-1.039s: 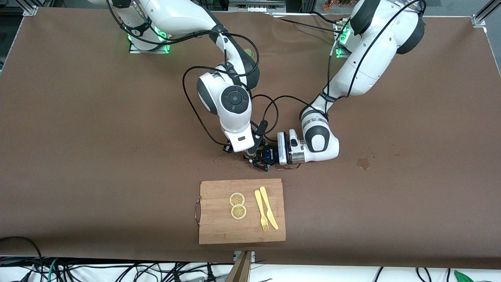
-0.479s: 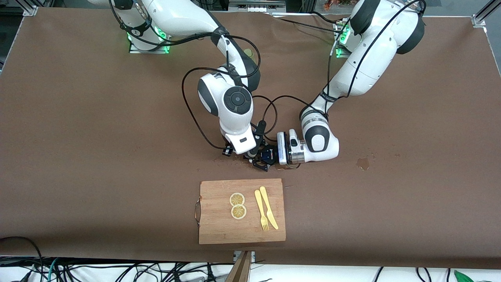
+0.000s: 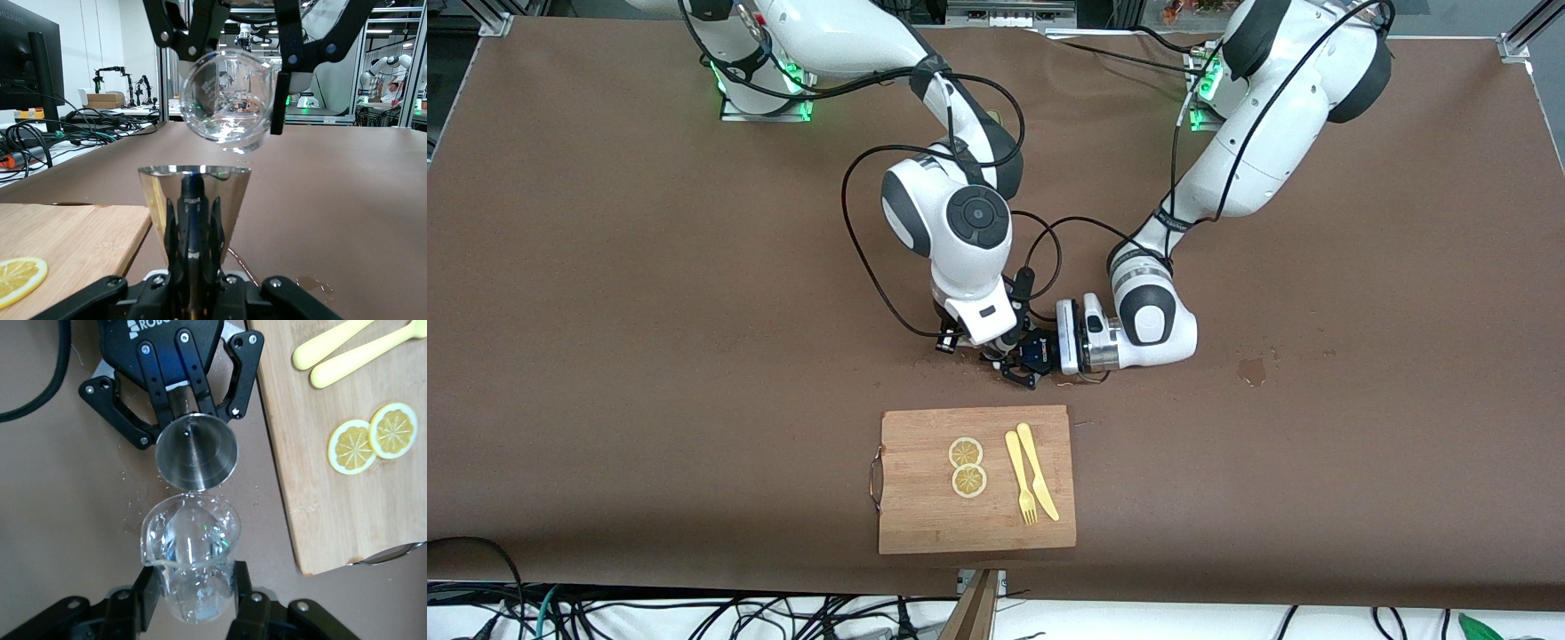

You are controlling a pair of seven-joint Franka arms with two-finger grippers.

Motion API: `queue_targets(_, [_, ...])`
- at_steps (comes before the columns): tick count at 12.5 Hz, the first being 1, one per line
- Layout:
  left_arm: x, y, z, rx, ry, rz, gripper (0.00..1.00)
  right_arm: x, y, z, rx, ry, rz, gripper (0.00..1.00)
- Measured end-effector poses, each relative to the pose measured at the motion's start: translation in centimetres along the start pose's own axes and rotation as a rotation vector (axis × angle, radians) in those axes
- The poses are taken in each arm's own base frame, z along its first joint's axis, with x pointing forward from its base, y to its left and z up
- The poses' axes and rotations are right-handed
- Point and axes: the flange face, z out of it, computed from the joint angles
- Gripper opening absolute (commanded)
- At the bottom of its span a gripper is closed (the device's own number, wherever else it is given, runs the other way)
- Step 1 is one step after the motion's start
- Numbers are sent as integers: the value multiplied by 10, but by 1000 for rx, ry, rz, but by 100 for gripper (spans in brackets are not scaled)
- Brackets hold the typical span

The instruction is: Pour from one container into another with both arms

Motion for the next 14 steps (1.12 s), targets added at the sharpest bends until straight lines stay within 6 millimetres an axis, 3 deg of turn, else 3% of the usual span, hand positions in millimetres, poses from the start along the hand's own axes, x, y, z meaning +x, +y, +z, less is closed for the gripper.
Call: queue_targets(14, [-1, 2, 2, -3, 2, -5, 0, 15, -7, -9, -120, -63, -145, 21])
